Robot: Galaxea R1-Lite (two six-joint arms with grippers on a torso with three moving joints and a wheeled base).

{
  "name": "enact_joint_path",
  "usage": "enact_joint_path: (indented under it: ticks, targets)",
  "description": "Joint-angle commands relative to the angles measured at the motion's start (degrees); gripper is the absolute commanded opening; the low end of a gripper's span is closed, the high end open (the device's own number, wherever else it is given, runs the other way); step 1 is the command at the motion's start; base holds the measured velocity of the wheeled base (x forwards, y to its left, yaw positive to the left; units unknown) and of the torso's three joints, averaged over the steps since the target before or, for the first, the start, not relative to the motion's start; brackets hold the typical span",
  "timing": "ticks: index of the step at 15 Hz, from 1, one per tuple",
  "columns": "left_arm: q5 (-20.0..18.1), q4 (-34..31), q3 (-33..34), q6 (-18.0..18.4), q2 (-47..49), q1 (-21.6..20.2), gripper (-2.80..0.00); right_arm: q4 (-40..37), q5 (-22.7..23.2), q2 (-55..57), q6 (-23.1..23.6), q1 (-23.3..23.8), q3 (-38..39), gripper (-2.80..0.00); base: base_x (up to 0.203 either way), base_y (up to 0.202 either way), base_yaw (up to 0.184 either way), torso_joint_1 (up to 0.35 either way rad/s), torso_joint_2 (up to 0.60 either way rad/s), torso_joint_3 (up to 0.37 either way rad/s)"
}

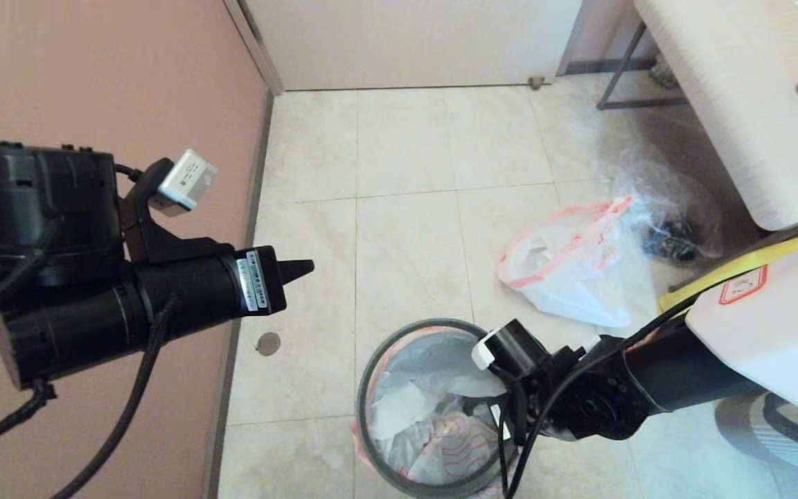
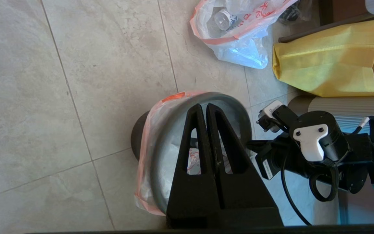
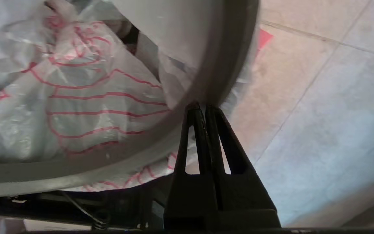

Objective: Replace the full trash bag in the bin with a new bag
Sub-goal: Place the trash can ring on the trash can

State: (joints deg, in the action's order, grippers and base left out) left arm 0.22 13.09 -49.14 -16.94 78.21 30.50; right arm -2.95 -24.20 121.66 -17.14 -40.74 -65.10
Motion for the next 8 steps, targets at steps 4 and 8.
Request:
enact_joint_path:
  ticks: [4,8]
  targets:
    - [0.0,0.1,0.0,-0.1,0.0,0.0,-2.8,0.0,-0.6,-1.8,-0.2,-0.9,0.6,-2.8,0.0,0.0,0.0,0.0,0.0,0.0]
    - [0.0,0.1,0.0,-0.1,0.1,0.1,-2.8,-0.5,-1.0,-4.6,0.2,-2.4,0.5,-2.8,0.0,0.0,0.0,0.0,0.0,0.0]
